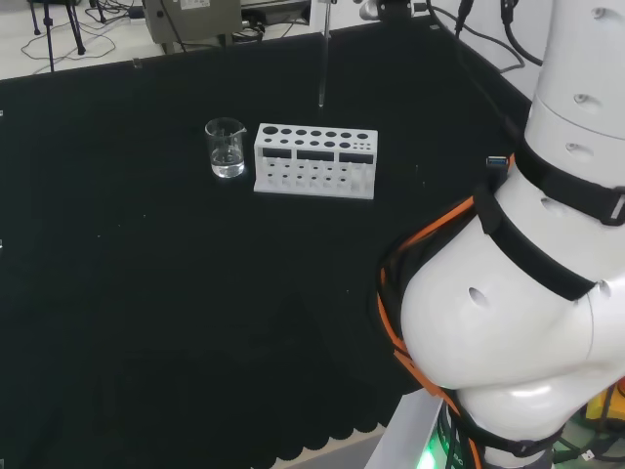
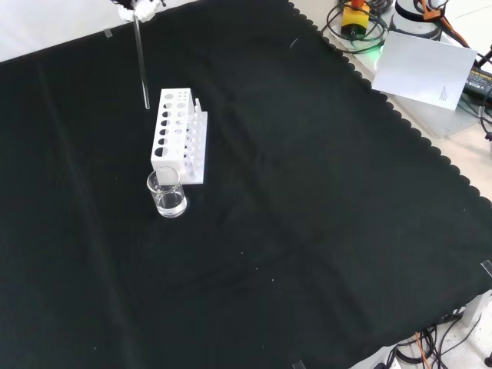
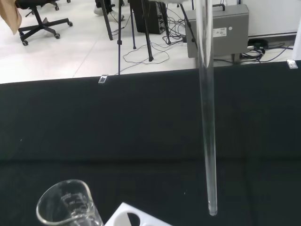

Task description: Put the glass rod back on the white test tube rack.

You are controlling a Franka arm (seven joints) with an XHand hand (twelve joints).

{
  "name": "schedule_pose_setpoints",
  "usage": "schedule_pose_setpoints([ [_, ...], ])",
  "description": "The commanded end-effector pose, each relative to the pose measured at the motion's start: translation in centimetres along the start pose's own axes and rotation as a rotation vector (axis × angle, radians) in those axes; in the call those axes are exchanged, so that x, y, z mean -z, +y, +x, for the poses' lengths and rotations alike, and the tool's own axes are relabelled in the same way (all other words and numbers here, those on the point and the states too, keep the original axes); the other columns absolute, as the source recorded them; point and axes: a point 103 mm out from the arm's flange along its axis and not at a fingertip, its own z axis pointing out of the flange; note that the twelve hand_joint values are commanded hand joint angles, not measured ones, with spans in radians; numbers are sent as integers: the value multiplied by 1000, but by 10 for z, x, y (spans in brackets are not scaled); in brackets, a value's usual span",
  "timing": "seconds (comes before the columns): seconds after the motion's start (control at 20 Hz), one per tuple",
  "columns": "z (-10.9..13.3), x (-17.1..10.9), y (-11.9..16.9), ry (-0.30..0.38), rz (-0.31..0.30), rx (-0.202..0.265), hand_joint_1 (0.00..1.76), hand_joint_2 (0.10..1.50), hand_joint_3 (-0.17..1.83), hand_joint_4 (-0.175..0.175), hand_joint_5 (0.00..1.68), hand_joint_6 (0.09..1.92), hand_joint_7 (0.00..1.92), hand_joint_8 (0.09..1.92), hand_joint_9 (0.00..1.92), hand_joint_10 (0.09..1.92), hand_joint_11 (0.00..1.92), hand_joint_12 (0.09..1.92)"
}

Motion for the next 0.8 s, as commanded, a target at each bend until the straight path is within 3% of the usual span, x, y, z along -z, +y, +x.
schedule_pose_setpoints([
  [0.05,8,4,-14,-8,1,4,1310,1100,-175,-175,1341,87,1212,953,1718,696,1303,824],
  [0.35,13,5,-21,-27,-26,2,1310,1100,-175,-175,1342,87,1212,954,1718,696,1304,825],
  [0.8,28,4,-35,-29,-14,4,1310,1100,-175,-175,1342,87,1212,954,1718,697,1304,826],
])
